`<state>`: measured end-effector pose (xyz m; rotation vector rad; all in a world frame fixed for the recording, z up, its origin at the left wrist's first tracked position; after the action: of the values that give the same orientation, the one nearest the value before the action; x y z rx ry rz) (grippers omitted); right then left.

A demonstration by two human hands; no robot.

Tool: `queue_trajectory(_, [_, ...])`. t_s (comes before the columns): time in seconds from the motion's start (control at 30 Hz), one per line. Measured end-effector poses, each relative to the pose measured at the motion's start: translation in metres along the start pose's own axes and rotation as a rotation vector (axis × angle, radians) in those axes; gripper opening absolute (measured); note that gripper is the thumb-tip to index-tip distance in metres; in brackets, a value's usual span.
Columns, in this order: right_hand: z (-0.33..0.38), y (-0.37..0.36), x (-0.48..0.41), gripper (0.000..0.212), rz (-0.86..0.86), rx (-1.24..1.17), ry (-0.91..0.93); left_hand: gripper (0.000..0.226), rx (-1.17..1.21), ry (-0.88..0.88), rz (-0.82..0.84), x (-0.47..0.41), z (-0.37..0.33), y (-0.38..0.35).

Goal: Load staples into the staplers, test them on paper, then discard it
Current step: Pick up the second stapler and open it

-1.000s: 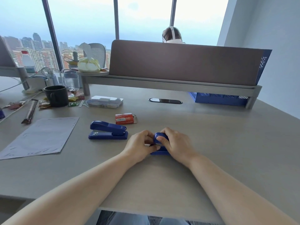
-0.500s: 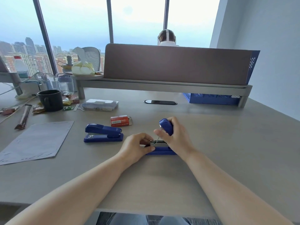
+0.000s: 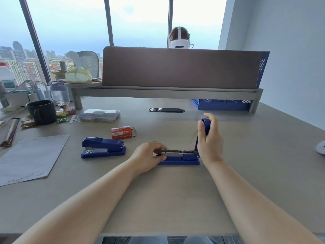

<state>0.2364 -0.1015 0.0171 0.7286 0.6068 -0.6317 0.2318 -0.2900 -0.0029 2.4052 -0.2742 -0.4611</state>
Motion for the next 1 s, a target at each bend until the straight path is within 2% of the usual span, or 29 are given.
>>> queue_trajectory(0.1, [-0.009,0.002,-0.005,0.039,-0.018,0.039,0.035,0.026,-0.016,-0.025,-0.013,-0.001,0.004,0.000])
queue_trajectory(0.2, [-0.018,0.002,-0.009,0.031,-0.014,0.046,0.019,0.026,-0.050,-0.026,-0.040,-0.002,0.007,0.002])
queue_trajectory(0.27, [-0.026,0.003,-0.012,0.024,0.018,0.046,-0.123,0.027,-0.092,-0.008,-0.073,-0.003,0.010,0.004])
queue_trajectory(0.37, [-0.040,0.000,-0.015,0.028,0.109,0.094,-0.343,0.030,-0.110,0.015,-0.115,-0.005,0.012,0.005])
queue_trajectory(0.53, [-0.047,-0.003,-0.016,0.029,0.150,0.166,-0.451,0.032,-0.089,0.034,-0.111,-0.005,0.014,0.006])
queue_trajectory(0.67, [-0.056,-0.007,-0.016,0.029,0.258,0.320,-0.527,0.030,-0.058,0.048,-0.151,-0.002,0.010,0.007])
queue_trajectory(0.87, [-0.060,-0.012,-0.015,0.037,0.456,0.543,-0.480,0.024,-0.103,0.070,-0.199,0.002,0.005,0.006])
queue_trajectory(1.0, [-0.055,-0.009,-0.013,0.036,0.486,0.616,-0.470,0.026,-0.139,0.080,-0.157,0.002,0.002,0.005])
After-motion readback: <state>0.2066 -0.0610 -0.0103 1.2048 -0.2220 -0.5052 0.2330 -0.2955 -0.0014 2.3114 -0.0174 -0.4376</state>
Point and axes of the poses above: each hand's wrist, its own x-axis away from the middle knuckle, its own y-axis out of the back of the hand, z = x × y, the point moved 1 cm from there along -x, towards the middle knuckle, and after that the axes turned 14 degrees about x, right-handed, at the moved point
